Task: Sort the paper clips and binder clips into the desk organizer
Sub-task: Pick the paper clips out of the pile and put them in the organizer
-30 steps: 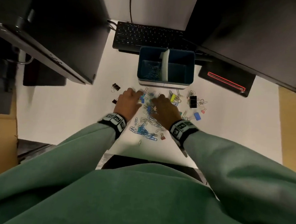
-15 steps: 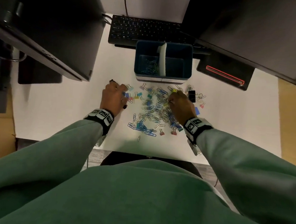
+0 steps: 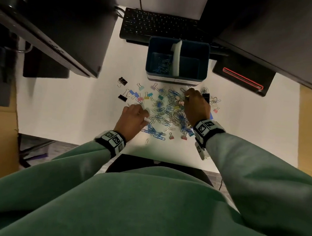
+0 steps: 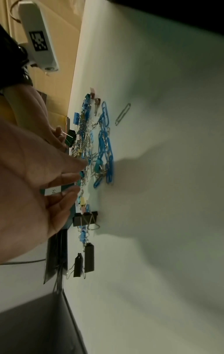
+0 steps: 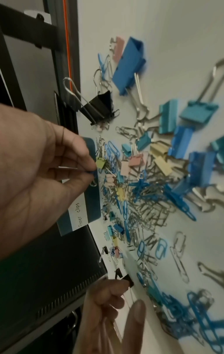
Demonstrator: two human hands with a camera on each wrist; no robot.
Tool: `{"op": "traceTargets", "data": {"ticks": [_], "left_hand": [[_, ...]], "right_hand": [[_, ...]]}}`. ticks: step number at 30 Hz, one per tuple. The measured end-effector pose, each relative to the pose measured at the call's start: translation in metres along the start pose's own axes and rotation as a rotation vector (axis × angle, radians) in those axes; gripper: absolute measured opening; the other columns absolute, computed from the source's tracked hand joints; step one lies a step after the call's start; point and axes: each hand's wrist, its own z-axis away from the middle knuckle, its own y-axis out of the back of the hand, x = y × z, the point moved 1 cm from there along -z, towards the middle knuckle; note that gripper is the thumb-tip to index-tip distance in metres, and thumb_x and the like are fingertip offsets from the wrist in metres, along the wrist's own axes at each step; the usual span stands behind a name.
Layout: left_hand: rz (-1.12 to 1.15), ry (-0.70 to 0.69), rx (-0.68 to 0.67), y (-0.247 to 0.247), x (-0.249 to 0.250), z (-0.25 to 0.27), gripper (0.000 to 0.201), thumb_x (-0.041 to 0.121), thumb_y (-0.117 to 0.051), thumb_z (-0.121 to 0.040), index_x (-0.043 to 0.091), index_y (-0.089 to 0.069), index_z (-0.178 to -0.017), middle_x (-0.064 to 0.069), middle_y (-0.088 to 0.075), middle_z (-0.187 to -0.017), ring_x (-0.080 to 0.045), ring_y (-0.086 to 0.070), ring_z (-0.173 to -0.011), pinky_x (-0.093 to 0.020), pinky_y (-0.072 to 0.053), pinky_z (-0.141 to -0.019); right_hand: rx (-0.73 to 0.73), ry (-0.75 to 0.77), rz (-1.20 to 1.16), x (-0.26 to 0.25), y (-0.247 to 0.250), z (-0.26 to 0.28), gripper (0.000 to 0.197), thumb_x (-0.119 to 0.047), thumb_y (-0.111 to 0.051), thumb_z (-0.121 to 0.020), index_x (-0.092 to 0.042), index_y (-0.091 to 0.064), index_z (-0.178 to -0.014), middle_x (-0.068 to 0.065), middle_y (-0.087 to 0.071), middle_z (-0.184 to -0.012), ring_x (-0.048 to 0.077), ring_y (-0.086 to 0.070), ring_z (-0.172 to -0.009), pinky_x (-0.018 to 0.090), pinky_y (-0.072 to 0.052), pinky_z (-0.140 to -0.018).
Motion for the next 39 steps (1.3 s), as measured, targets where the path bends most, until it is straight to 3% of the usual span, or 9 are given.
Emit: {"op": "traceTargets", "data": {"ticks": [3,10,14,17,21,25,28,32,39], "left_hand": [[-0.011,-0.038,-0.04,-0.007,-0.002,0.004,0.023,0.027,-0.075,-0.075,0.019,-0.069,-0.095,-0.007,-0.064,-0.095,-0.031,-0.056,-0.092,-0.039,-0.04,-0.076],[0.077,0.051,-0.015,-0.014,-0.005,0.004,0.011,0.027,-0.072,-0.08,0.019,-0.069,-0.087,-0.004,-0.063,-0.091,-0.029,-0.054,-0.094,-0.037,-0.033,-0.078],[0.14,0.117,0.082,-0.002,-0.017,0.005,0.011,0.026,-0.067,-0.083,0.019,-0.068,-0.091,-0.004,-0.063,-0.096,-0.027,-0.052,-0.095,-0.036,-0.031,-0.08],[0.141,0.225,0.17,0.014,-0.038,0.003,0.013,0.018,-0.064,-0.082,0.018,-0.067,-0.095,-0.007,-0.063,-0.1,-0.029,-0.054,-0.093,-0.034,-0.03,-0.078],[0.196,0.193,0.187,0.022,-0.045,0.011,0.032,0.022,-0.07,-0.082,0.013,-0.06,-0.111,-0.011,-0.054,-0.111,-0.029,-0.056,-0.095,-0.038,-0.047,-0.082],[0.261,0.185,-0.153,0.005,-0.011,0.028,0.075,0.045,-0.077,-0.074,0.015,-0.041,-0.133,-0.011,-0.045,-0.128,-0.026,-0.056,-0.102,-0.04,-0.053,-0.082],[0.205,0.19,-0.271,-0.015,0.006,0.025,0.101,0.049,-0.082,-0.065,0.015,-0.028,-0.143,-0.011,-0.034,-0.132,-0.029,-0.05,-0.11,-0.042,-0.053,-0.085],[0.242,0.17,-0.189,-0.02,0.017,-0.002,0.065,0.029,-0.075,-0.079,0.007,-0.044,-0.131,-0.015,-0.043,-0.12,-0.031,-0.053,-0.1,-0.035,-0.048,-0.08],[0.385,0.16,-0.131,-0.015,0.006,-0.023,0.018,0.001,-0.059,-0.082,0.003,-0.062,-0.099,-0.014,-0.052,-0.096,-0.03,-0.056,-0.081,-0.022,-0.031,-0.067]], "right_hand": [[0.023,-0.03,-0.142,-0.005,-0.001,0.001,0.017,-0.017,-0.048,-0.094,-0.014,-0.059,-0.106,0.007,-0.066,-0.104,0.026,-0.064,-0.086,0.031,-0.051,-0.067],[-0.264,0.177,-0.537,-0.078,-0.018,-0.002,0.014,-0.017,-0.061,-0.09,-0.011,-0.058,-0.103,0.007,-0.07,-0.097,0.017,-0.065,-0.08,0.029,-0.053,-0.069],[-0.172,0.259,-0.199,-0.077,-0.022,0.0,0.011,-0.021,-0.06,-0.092,-0.011,-0.058,-0.098,0.003,-0.065,-0.093,0.017,-0.063,-0.08,0.021,-0.048,-0.063],[-0.199,0.388,0.14,-0.055,-0.03,0.018,0.03,-0.028,-0.06,-0.092,-0.009,-0.057,-0.114,0.01,-0.06,-0.114,0.024,-0.062,-0.096,0.036,-0.057,-0.075],[-0.308,0.44,0.243,-0.04,-0.042,0.032,0.063,-0.039,-0.064,-0.087,-0.009,-0.041,-0.137,0.014,-0.046,-0.132,0.031,-0.046,-0.12,0.044,-0.056,-0.082],[-0.384,0.522,0.326,-0.045,-0.048,0.045,0.078,-0.05,-0.072,-0.076,-0.009,-0.041,-0.134,0.015,-0.042,-0.135,0.031,-0.045,-0.118,0.045,-0.055,-0.081],[-0.374,0.535,0.308,-0.047,-0.052,0.052,0.062,-0.037,-0.074,-0.078,-0.007,-0.046,-0.125,0.015,-0.044,-0.129,0.032,-0.048,-0.112,0.043,-0.053,-0.072],[-0.327,0.476,0.133,-0.046,-0.055,0.047,0.02,-0.019,-0.059,-0.091,-0.006,-0.056,-0.107,0.014,-0.054,-0.113,0.032,-0.054,-0.101,0.041,-0.05,-0.069],[-0.326,0.283,-0.194,-0.03,-0.029,0.029,0.01,-0.013,-0.058,-0.091,-0.007,-0.066,-0.095,0.008,-0.063,-0.094,0.021,-0.058,-0.083,0.041,-0.052,-0.08]]}}
